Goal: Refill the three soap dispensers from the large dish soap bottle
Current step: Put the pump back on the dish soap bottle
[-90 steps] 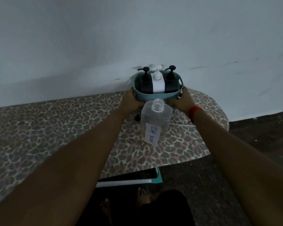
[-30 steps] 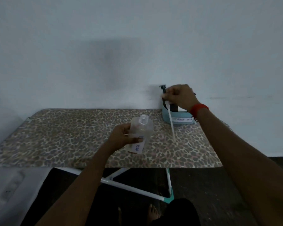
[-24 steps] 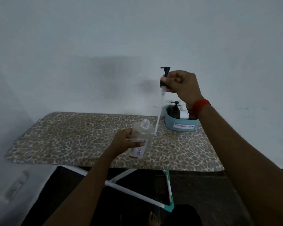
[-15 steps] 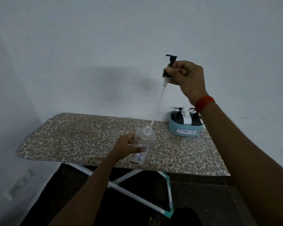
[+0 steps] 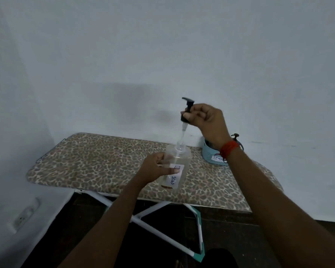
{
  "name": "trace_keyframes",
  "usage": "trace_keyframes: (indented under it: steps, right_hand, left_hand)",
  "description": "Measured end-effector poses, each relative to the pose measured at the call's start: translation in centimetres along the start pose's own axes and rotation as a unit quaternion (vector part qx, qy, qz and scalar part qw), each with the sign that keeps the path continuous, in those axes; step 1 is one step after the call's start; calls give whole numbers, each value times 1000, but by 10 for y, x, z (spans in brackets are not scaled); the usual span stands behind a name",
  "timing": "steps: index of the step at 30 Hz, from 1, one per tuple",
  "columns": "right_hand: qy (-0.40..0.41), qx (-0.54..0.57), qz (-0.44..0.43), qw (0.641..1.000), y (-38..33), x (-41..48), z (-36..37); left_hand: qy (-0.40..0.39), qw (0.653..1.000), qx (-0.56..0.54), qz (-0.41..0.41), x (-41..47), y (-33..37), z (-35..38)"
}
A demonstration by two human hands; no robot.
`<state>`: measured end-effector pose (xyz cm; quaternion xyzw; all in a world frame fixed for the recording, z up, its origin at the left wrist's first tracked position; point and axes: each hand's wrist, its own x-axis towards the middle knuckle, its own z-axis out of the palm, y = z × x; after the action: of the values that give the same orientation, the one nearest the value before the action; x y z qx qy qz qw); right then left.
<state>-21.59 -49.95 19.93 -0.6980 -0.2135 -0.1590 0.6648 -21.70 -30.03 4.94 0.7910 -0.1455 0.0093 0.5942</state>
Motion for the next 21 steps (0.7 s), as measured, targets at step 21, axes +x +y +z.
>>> trace_keyframes:
  steps: [21]
  right_hand:
    - [-9, -106, -9, 994, -6, -13, 17]
  left_hand:
    - [69, 997, 2, 44, 17, 59, -25]
